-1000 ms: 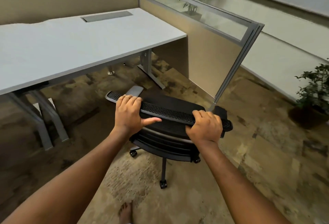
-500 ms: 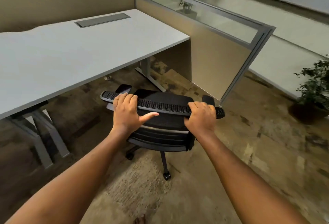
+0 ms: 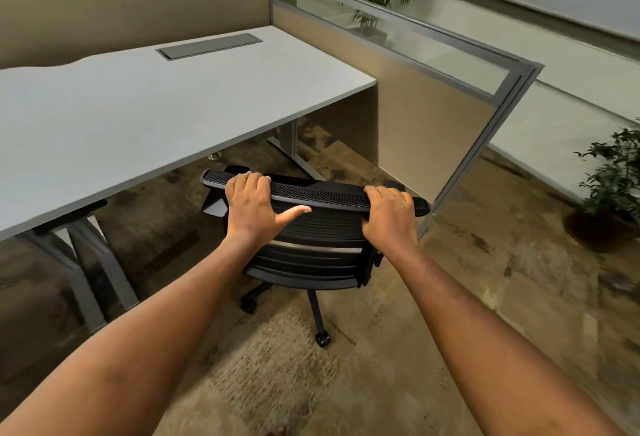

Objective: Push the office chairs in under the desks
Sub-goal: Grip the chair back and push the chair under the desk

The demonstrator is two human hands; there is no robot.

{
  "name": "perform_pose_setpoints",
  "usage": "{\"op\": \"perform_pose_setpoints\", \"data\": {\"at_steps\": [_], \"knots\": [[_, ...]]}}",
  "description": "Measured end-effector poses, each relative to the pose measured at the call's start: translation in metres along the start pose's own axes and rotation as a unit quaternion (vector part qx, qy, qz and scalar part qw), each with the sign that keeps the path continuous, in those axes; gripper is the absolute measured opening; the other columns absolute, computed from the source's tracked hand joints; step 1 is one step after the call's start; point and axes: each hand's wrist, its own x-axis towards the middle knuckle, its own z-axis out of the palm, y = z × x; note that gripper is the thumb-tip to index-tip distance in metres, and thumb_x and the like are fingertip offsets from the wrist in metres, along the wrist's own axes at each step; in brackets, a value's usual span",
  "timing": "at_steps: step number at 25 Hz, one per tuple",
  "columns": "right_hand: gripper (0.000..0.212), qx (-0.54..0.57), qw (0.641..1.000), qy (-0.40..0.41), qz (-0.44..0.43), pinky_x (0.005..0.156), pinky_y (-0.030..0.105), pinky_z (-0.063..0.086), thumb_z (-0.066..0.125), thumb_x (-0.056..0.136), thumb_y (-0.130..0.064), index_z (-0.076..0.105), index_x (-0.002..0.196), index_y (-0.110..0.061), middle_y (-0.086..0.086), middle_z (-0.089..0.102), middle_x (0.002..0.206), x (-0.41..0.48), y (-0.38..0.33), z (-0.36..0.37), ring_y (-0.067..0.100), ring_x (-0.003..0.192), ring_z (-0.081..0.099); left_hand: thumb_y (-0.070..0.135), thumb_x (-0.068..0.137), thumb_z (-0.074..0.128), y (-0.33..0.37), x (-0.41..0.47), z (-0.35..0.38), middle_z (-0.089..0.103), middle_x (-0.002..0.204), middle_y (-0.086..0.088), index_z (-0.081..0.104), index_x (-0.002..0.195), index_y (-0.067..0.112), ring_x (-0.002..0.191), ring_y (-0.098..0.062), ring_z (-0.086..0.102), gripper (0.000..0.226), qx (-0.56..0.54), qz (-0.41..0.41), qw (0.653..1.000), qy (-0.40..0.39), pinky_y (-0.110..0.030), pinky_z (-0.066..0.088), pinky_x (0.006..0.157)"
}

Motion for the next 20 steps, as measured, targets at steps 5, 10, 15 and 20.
{"op": "perform_pose_setpoints", "data": {"at_steps": [5, 10, 15, 20], "knots": [[0.065, 0.024, 1.0, 0.002, 0.018, 0.112, 0.043, 0.029, 0.076, 0.077, -0.031, 0.048, 0.134, -0.013, 0.009, 0.056, 0.129, -0.013, -0.001, 0.004, 0.028, 0.123, 0.048, 0.082, 0.083, 0.031, 0.017, -0.017, -0.006, 0.046, 0.137, -0.016, 0.046, 0.129, 0.006, 0.134, -0.032, 0.034, 0.09, 0.01, -0.035, 0.997, -0.072, -0.047, 0.013, 0.12], [0.096, 0.025, 0.999, -0.042, -0.011, 0.117, 0.04, -0.007, 0.072, 0.084, -0.032, 0.011, 0.155, -0.011, 0.016, 0.013, 0.162, -0.061, 0.005, 0.003, 0.029, 0.15, 0.005, 0.061, 0.093, 0.038, 0.068, -0.088, -0.022, 0.029, 0.154, -0.019, 0.032, 0.145, 0.002, 0.147, -0.03, 0.015, 0.079, -0.037, -0.053, 0.995, -0.076, -0.043, 0.003, 0.122], [0.083, 0.1, 0.992, -0.065, -0.029, 0.121, 0.043, 0.006, 0.068, 0.089, -0.03, 0.02, 0.153, -0.007, 0.018, 0.019, 0.159, -0.127, 0.031, -0.009, 0.031, 0.149, 0.012, 0.055, 0.094, 0.042, 0.129, -0.16, -0.047, 0.039, 0.149, -0.017, 0.04, 0.141, 0.001, 0.145, -0.03, 0.024, 0.071, -0.015, -0.054, 0.989, -0.135, -0.041, 0.008, 0.122], [0.069, 0.104, 0.98, -0.157, -0.065, 0.118, 0.046, 0.022, 0.07, 0.086, -0.035, 0.038, 0.141, -0.007, 0.015, 0.044, 0.141, -0.217, 0.071, -0.008, 0.032, 0.137, 0.035, 0.054, 0.092, 0.048, 0.188, -0.262, -0.059, 0.044, 0.145, -0.015, 0.044, 0.138, 0.004, 0.14, -0.03, 0.032, 0.069, -0.018, -0.125, 0.974, -0.187, -0.042, 0.019, 0.119]]}}
